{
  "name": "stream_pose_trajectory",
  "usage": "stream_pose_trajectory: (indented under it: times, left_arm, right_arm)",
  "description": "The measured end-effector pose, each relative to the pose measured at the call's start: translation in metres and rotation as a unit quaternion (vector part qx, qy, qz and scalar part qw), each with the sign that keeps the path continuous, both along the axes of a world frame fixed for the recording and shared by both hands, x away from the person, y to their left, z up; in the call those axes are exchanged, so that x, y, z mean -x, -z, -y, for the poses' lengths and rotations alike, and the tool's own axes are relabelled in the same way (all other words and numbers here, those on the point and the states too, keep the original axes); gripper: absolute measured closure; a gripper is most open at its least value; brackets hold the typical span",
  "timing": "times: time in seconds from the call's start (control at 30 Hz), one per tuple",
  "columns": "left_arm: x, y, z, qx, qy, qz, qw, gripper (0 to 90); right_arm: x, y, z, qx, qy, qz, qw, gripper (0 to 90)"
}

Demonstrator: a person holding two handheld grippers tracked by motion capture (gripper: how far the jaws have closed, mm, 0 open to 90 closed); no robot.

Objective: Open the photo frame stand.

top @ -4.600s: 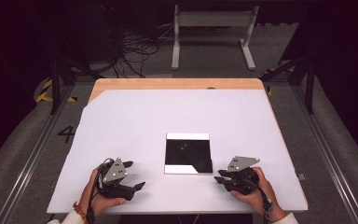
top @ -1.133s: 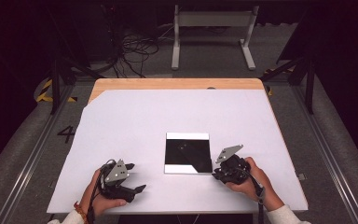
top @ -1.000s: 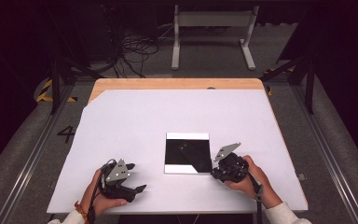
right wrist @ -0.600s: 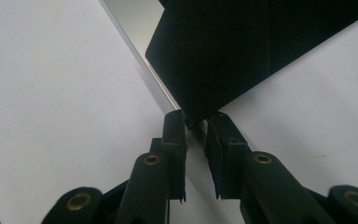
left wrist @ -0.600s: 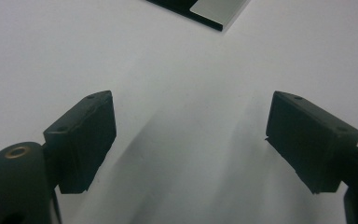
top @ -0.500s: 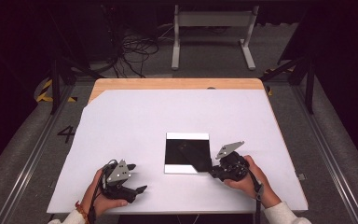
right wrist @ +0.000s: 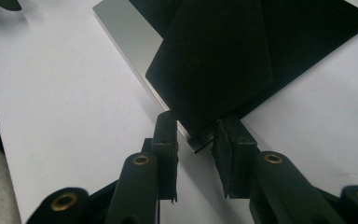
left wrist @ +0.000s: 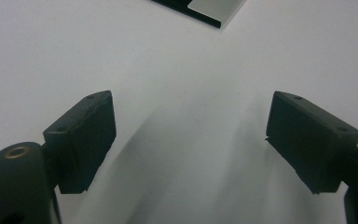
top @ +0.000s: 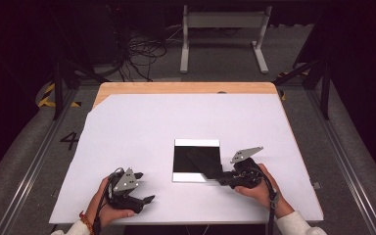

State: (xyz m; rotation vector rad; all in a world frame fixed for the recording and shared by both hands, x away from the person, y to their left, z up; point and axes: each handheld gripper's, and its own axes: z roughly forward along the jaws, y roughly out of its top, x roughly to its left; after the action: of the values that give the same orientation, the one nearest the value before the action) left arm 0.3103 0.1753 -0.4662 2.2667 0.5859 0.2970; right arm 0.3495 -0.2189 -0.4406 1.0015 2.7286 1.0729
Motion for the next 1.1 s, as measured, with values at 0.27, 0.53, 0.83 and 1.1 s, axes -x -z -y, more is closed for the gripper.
stream_pose_trajectory:
  times: [0.27,0.53,0.83,1.1]
  left_arm:
    - [0.0,0.0,0.0,0.0,0.0,0.0,1.0,16.5]
    - [0.0,0.0,-0.001,-0.002,-0.002,0.001,1.0,16.5]
    - [-0.001,0.0,0.003,-0.005,0.001,0.001,1.0,16.5]
    - [-0.001,0.001,0.006,-0.008,0.003,0.0,1.0,16.4]
  right_arm:
    - [-0.001,0.002,0.002,-0.018,0.004,-0.006,0.9998,66.1]
    - [-0.007,0.007,0.01,-0.087,0.023,-0.038,0.9953,49.9]
    - [-0.015,0.011,0.007,-0.128,0.042,-0.055,0.9894,42.2]
    - [-0.024,0.015,0.007,-0.175,0.073,-0.091,0.9776,44.7]
